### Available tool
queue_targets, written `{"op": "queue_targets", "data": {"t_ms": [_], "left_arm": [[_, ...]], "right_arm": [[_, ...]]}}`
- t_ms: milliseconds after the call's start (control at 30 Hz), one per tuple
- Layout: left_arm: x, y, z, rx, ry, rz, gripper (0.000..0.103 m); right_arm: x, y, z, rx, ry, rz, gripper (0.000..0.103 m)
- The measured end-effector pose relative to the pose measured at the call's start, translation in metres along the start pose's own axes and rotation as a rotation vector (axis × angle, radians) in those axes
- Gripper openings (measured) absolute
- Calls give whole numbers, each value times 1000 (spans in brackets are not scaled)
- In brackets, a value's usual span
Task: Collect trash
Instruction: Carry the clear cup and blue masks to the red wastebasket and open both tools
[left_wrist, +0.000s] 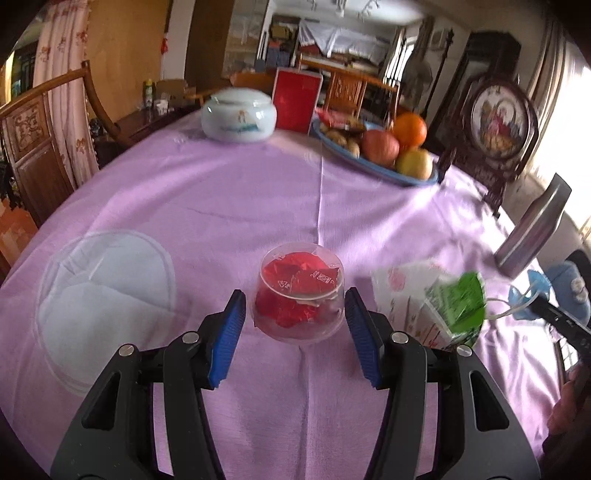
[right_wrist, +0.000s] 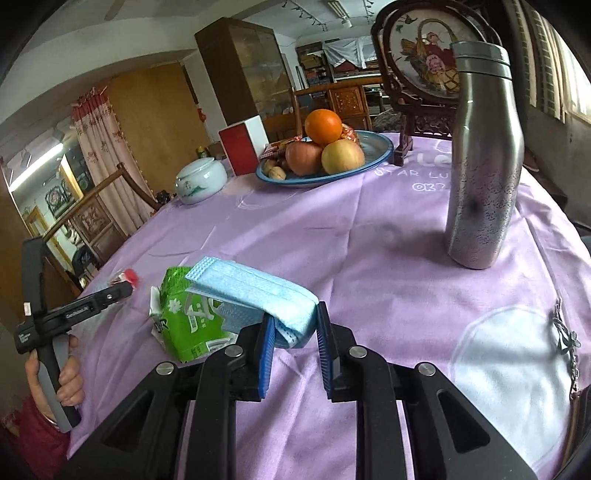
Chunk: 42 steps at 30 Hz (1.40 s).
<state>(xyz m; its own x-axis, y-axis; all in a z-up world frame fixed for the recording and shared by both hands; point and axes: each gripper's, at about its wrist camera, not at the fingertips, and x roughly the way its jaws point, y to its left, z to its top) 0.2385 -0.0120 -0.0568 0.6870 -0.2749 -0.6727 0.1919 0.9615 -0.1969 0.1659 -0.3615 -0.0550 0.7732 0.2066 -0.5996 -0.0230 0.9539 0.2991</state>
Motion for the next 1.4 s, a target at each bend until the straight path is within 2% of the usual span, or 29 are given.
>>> {"op": "queue_targets", "data": {"t_ms": [200,300,433,533,733,933,1033,1167,1300,1400], "left_arm": [[-18,7,-3,-11,-67,26,55],[-31,15,-14,-49,-66,22,55],[-63,27,-30,-96,-78,16,55],[-96,35,-43,-110,-114,40,55],[-165,65,-73,-177,-172,133,55],[-241,118,-122,-291,-225,303,55],[-272,157,-163,-398,-212,373,55],[-290,207,-213,-533,-156,471,55],[-290,246,-253,-645,-97,499,55],[-281,263,-271,-681,-35,519,55]], "right_arm": [[-11,4,0,-13,-32,-8,22],[-14,6,0,-17,-36,-3,22],[-21,9,1,-21,-46,16,22],[-26,13,0,-34,-59,32,22],[-38,23,-2,-52,-83,61,22],[-49,40,-9,-102,-104,100,22],[-48,49,-13,-133,-103,100,22],[-45,57,-17,-143,-87,115,22],[-46,68,-24,-133,-76,151,22],[-44,89,-32,-150,-62,179,22]]}}
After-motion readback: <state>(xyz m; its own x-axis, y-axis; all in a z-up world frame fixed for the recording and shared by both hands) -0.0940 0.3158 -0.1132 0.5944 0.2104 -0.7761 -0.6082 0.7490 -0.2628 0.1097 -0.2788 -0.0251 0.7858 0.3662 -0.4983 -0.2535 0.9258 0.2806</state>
